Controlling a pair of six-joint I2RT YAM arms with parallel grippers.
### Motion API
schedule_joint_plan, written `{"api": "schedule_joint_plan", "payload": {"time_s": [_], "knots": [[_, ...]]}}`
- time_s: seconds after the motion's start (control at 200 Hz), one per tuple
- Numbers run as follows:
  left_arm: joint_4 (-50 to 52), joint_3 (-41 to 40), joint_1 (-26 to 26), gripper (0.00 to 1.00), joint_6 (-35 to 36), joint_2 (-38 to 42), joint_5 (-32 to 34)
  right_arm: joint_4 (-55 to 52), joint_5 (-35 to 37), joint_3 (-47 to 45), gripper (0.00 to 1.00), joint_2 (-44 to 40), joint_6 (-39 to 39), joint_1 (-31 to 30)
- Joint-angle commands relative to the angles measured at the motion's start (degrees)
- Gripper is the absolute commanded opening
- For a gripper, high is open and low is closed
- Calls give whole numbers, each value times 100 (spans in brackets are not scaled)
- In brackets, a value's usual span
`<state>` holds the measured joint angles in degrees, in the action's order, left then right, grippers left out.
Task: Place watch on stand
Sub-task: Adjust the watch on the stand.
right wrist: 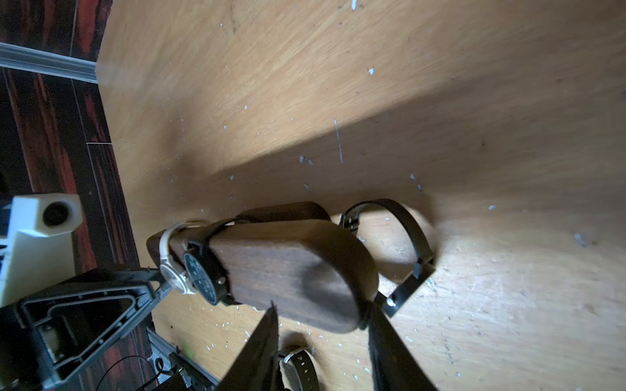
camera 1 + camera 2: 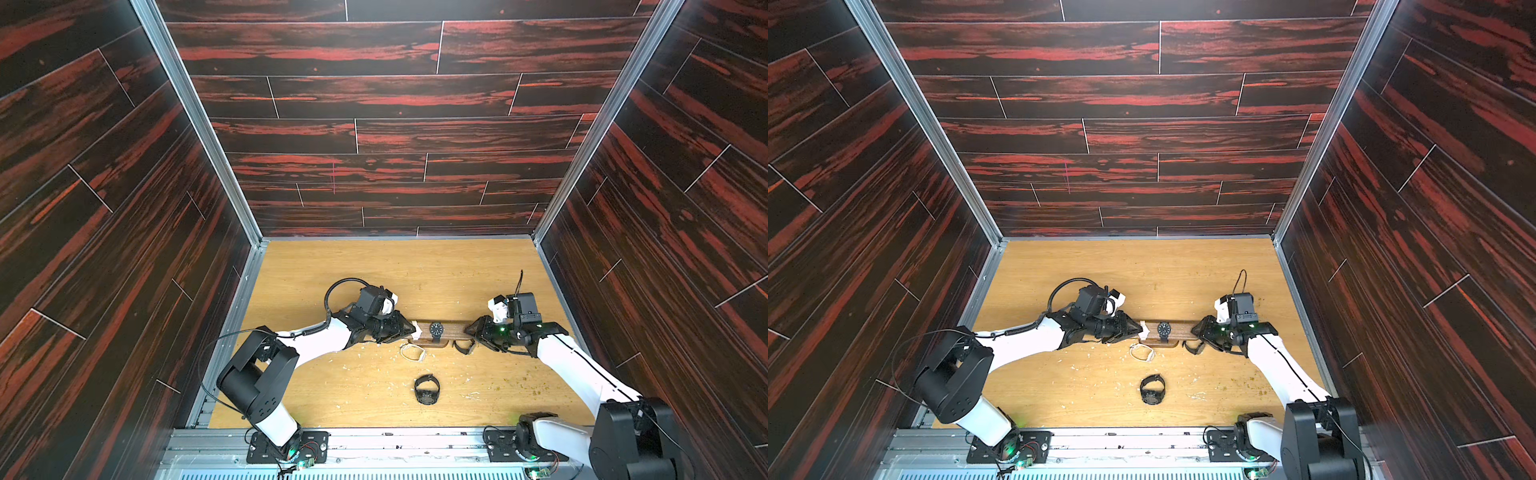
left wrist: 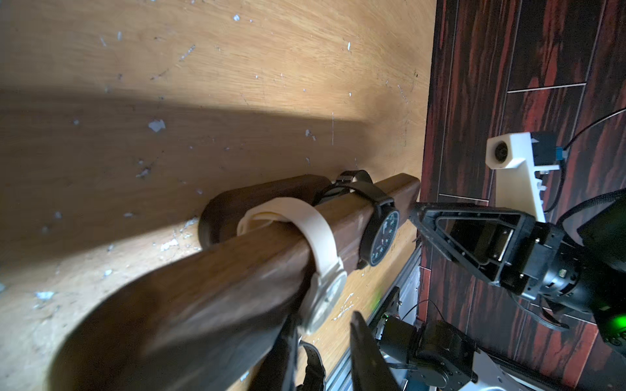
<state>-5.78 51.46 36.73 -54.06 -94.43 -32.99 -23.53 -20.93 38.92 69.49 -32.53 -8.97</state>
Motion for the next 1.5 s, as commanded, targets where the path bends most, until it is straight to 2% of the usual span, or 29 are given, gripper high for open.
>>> {"api": "schedule_joint_plan", "payload": {"time_s": [0.0,0.511,0.782,1.017,1.313,1.498], "knots": [[-126,239,45,28,-30,-105,-49,147,-311,-77,44,64,-10,0],[-115,411,117,28,-58,-251,-105,113,-316,-71,44,38,60,-5],[1032,722,116,28,546,242,326,28,-267,14,44,55,107,0],[1540,912,115,27,717,472,627,-33,-236,61,44,46,136,-1],[772,760,122,19,336,63,292,-37,-228,98,44,80,150,-1],[723,703,123,17,360,-81,285,-14,-229,77,44,125,151,-6]]}}
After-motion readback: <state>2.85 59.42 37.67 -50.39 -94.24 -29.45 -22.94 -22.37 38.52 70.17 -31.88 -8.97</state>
